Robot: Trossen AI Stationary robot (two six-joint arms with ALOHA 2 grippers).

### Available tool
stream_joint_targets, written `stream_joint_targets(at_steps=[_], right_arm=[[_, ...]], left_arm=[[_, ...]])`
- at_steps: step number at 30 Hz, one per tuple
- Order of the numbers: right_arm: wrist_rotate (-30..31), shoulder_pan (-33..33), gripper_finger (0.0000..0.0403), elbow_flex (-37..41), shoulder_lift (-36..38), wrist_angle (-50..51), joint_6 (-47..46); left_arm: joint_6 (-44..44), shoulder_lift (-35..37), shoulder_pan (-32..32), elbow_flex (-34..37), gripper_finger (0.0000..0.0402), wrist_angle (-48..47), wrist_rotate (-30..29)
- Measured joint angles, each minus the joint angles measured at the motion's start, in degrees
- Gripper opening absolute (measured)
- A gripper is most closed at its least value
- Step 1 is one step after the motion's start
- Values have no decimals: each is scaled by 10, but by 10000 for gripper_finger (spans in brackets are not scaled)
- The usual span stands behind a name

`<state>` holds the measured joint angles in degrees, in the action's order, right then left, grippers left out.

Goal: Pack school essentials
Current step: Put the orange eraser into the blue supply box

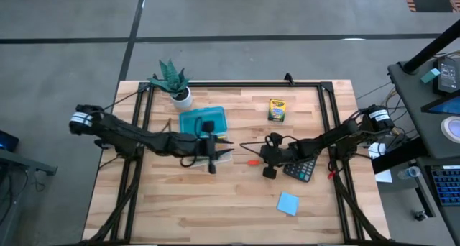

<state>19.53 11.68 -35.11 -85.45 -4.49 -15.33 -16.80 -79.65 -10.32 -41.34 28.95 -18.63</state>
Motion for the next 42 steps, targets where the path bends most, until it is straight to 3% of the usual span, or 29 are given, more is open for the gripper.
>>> stream_joint_targets(at_steps=[6, 17, 25, 35, 42], right_arm=[[-5, 0, 8, 1, 0, -13, 25], [-4, 0, 8, 31, -3, -116, 57], [-3, 0, 8, 36, -85, -205, 70], [-128, 33, 8, 3, -95, -215, 74], [-55, 79, 9, -12, -49, -163, 79]], left_arm=[[6, -45, -12, -55, 77, -35, 0], [49, -40, -47, -53, 77, -41, 0], [45, -40, -49, -53, 77, -40, 0], [66, -44, -51, -52, 77, -42, 0], [112, -82, -62, -55, 77, -42, 19]])
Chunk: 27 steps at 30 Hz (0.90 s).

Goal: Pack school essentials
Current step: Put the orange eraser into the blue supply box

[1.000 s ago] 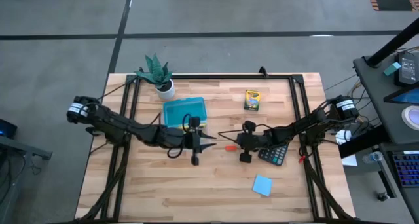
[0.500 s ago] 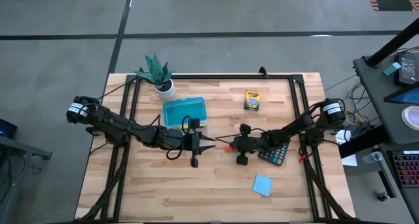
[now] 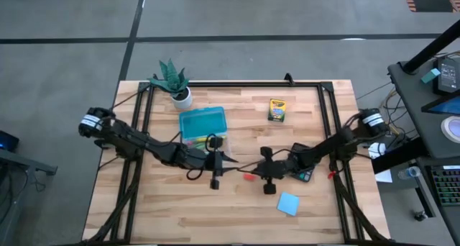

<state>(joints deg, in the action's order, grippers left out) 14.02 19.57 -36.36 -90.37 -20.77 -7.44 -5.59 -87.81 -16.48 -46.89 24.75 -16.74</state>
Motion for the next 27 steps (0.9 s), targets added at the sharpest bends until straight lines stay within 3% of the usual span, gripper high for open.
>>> stream_joint_targets(at_steps=[10, 16, 19, 27], right_arm=[[26, 53, 9, 0, 102, 140, -123], [36, 97, 9, 1, 135, 170, -160], [56, 115, 9, 0, 149, 183, -179], [71, 117, 9, 1, 161, 217, -320]], left_arm=[[99, -87, -12, -11, 72, 5, 18], [109, -166, -14, -86, 27, -17, 38], [108, -208, -14, -131, 5, -76, 38], [111, -290, -12, -197, 1, -126, 31]])
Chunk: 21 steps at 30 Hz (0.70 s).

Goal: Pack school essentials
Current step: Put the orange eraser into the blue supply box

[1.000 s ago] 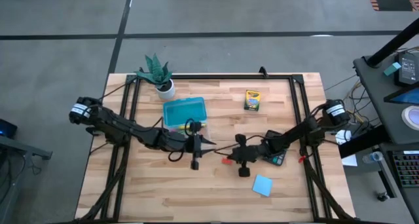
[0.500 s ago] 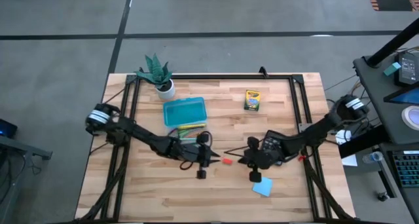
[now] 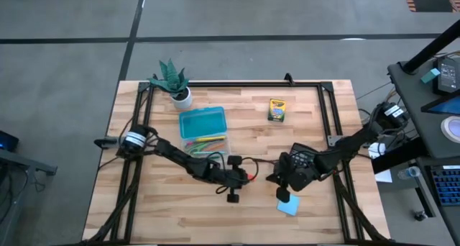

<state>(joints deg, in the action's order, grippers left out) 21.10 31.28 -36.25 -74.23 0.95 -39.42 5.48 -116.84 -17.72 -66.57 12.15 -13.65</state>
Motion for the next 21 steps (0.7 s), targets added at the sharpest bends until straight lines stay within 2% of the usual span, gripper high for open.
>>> stream_joint_targets(at_steps=[5, 10, 21], right_arm=[[0, -9, 9, 0, -28, 1, -108], [-5, -19, 20, 0, -56, -10, -160], [-19, -42, 148, 0, -112, -88, -230]], left_arm=[[2, 9, 0, 0, 1, -28, -20], [-2, 15, 2, 2, 0, -43, -49], [-3, 6, 5, 3, 0, -57, -49]])
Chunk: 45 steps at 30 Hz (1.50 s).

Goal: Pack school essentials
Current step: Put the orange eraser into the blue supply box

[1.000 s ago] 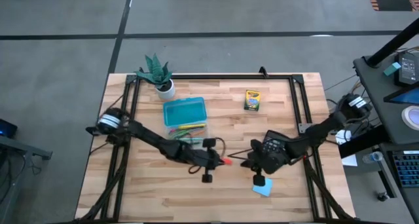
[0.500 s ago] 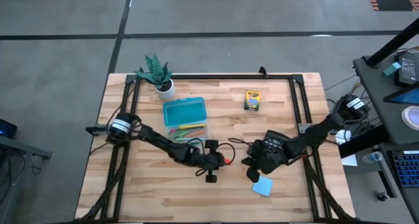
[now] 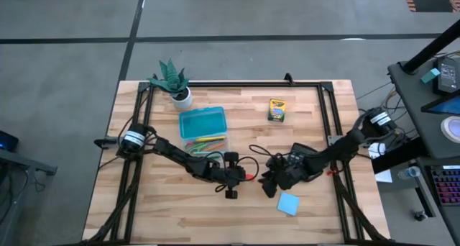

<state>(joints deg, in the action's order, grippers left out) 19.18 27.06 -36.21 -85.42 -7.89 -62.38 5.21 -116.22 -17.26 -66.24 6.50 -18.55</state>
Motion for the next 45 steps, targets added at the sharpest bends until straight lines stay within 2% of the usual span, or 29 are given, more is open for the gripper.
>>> stream_joint_targets(at_steps=[8, 17, 26, 33, 45], right_arm=[[-16, -13, 218, 0, -42, -52, -13], [-17, -31, 242, 0, -71, -100, -11], [-14, -47, 235, -1, -112, -180, -8], [-12, -50, 221, -8, -124, -183, -8], [-16, -60, 119, -13, -126, -178, -11]], left_arm=[[1, 0, 2, 1, 0, -6, 0], [5, 0, 4, 1, 0, -11, 0], [5, 0, 4, 1, 0, -11, 0], [5, 0, 4, 2, 0, -10, 0], [6, 0, 4, 2, 0, -9, 0]])
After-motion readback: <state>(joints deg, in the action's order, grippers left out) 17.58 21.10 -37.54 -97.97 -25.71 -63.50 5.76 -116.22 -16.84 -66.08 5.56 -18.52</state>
